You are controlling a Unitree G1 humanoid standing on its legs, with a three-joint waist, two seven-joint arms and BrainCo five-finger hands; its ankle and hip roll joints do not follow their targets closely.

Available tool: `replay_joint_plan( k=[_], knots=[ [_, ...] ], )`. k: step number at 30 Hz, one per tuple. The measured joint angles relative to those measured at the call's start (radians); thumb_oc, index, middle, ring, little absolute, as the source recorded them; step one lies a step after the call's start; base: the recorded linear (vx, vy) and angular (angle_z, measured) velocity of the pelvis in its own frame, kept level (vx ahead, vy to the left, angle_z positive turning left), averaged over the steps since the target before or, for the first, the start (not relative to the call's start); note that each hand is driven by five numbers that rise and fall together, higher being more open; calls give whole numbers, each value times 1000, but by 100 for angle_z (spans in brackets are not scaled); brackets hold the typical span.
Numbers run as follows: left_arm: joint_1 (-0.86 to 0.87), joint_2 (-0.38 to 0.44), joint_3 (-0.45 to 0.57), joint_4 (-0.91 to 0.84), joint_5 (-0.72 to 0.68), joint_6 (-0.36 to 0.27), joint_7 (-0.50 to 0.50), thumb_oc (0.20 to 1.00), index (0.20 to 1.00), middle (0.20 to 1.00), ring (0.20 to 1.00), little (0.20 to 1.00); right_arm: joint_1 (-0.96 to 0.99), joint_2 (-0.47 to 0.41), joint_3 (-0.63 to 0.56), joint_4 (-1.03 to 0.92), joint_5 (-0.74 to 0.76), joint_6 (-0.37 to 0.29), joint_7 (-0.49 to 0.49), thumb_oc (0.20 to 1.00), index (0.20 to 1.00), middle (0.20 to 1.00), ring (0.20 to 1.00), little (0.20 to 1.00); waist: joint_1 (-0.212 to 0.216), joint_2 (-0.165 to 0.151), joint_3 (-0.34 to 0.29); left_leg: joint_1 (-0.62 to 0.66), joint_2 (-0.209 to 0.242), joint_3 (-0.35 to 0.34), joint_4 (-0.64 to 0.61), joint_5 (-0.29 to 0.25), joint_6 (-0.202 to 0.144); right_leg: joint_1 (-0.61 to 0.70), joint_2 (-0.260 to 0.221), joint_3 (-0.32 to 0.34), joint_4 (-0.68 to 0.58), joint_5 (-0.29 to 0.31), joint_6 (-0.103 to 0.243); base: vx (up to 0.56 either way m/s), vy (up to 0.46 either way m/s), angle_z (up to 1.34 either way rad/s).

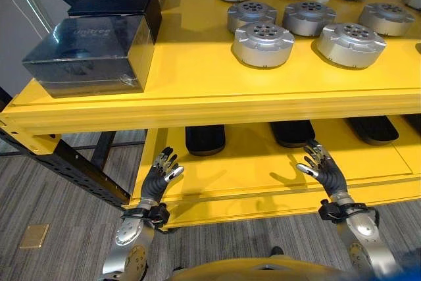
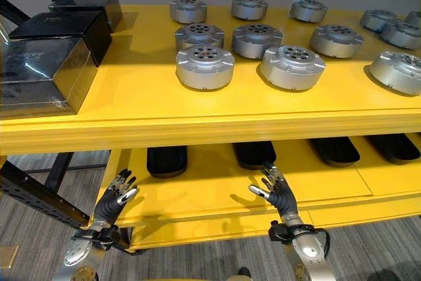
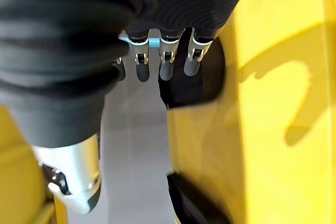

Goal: Move parts from the plastic box to the shelf.

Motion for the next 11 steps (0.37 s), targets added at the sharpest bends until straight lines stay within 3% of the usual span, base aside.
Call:
replay_joint_plan(
  k=[4,11],
  knots=[
    [-5,-1,-7,0,28,1,4,1000,1000,1000,1000,1000,-18,1,20,11,1,4,-3,1000,1000,1000,1000,1000,4,9,-36,12,2,1,-68,37,0,11,9,-12,-48,23,-1,36,-14,3],
    [11,-1,-8,0,61,2,10,1000,1000,1000,1000,1000,-16,1,20,11,1,10,-13,1000,1000,1000,1000,1000,5,11,-38,14,4,0,-94,58,-2,9,12,-19,-53,30,0,18,-6,3]
  ],
)
